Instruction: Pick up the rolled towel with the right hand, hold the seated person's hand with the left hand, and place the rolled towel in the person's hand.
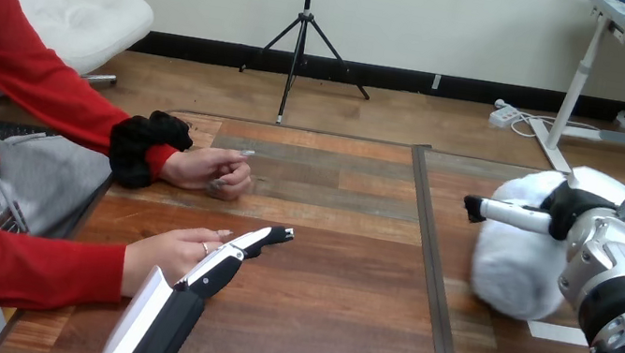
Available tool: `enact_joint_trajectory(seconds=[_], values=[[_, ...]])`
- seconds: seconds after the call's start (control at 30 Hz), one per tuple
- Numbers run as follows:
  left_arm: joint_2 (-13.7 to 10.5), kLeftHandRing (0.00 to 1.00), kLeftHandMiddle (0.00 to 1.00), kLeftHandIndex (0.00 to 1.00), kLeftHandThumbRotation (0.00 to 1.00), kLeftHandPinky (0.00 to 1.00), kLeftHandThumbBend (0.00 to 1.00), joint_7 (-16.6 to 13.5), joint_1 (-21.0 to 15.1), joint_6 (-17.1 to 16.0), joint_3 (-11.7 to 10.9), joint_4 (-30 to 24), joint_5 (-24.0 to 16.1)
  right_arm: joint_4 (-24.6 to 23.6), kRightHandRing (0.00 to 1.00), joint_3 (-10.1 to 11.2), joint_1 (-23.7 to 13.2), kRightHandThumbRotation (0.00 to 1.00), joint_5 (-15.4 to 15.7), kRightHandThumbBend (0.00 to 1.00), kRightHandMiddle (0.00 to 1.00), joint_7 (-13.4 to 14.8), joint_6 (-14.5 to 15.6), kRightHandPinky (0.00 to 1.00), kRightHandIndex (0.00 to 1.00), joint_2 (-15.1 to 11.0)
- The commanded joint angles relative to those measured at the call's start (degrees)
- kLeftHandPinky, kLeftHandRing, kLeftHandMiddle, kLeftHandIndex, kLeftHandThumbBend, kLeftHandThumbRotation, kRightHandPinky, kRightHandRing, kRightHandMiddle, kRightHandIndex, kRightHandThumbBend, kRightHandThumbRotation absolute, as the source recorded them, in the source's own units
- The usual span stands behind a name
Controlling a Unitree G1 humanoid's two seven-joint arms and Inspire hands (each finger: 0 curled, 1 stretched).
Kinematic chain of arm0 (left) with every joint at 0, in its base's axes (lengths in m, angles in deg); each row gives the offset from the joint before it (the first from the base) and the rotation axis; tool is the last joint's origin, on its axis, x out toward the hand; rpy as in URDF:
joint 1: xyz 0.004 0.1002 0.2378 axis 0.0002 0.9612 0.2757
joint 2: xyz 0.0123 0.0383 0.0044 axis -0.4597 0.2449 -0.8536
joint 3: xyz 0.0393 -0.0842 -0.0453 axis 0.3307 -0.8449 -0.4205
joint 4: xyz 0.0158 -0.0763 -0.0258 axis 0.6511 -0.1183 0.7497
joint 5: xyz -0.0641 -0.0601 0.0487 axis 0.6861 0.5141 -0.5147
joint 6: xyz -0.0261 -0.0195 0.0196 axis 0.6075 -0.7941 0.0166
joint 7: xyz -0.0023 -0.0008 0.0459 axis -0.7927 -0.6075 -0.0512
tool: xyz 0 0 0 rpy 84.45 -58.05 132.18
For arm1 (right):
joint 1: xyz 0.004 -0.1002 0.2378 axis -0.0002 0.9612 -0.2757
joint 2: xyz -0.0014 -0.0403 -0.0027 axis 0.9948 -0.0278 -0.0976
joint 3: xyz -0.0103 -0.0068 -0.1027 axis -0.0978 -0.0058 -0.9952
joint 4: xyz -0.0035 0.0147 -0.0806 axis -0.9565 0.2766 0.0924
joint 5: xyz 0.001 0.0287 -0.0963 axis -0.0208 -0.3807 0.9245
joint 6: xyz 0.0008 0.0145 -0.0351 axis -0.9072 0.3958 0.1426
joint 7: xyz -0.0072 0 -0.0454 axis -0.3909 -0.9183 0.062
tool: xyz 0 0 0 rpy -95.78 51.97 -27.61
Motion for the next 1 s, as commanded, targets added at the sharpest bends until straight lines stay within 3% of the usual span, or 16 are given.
enact_joint_trajectory(seconds=[0.0, 0.1, 0.3, 0.47, 0.53, 0.83, 0.97], values=[[0.24, 0.88, 0.86, 0.85, 0.80, 0.84, 1.00, -0.25, -1.60, -1.33, -1.09, -2.67, -0.38, -1.31, 0.43, 2.72, 0.80, 0.25, -2.87, 1.00, 0.59, 2.75, -2.33, 0.27, 0.75, 2.05], [0.29, 0.88, 0.86, 0.85, 0.79, 0.84, 1.00, -0.01, -1.58, -1.40, -1.03, -2.59, 0.02, -1.52, 0.37, 3.33, 1.31, 0.12, -3.78, 1.00, 0.50, 3.92, -3.95, 0.25, 0.69, 2.14], [0.32, 0.87, 0.86, 0.85, 0.79, 0.84, 1.00, 0.29, -1.62, -1.53, -1.00, -2.62, 0.39, -1.52, 0.33, 2.28, 1.63, 0.04, -3.10, 0.98, 0.45, 4.66, -4.84, 0.24, 0.66, 2.40], [0.54, 0.87, 0.85, 0.85, 0.78, 0.83, 1.00, 0.76, -1.90, -2.07, -0.78, -2.21, 1.22, -1.79, 0.30, 1.05, 1.98, 0.01, -2.02, 0.95, 0.42, 4.72, -6.82, 0.22, 0.67, 2.14], [0.54, 0.87, 0.85, 0.85, 0.77, 0.83, 1.00, 1.04, -1.97, -2.14, -0.71, -2.08, 1.50, -1.93, 0.31, 0.55, 2.02, 0.01, -1.59, 0.95, 0.42, 4.63, -7.73, 0.22, 0.60, 1.95], [0.57, 0.87, 0.85, 0.85, 0.78, 0.83, 0.99, 1.40, -2.09, -1.96, -1.09, -2.09, 1.14, -2.53, 0.29, 0.75, 2.53, 0.00, -1.79, 0.93, 0.40, 4.51, -11.12, 0.21, 0.54, 0.94], [0.58, 0.87, 0.85, 0.85, 0.79, 0.82, 0.99, 1.21, -2.13, -1.90, -1.30, -2.24, 0.74, -2.93, 0.27, 0.89, 3.30, 0.00, -1.90, 0.93, 0.38, 5.20, -14.05, 0.20, 0.51, 0.13]])
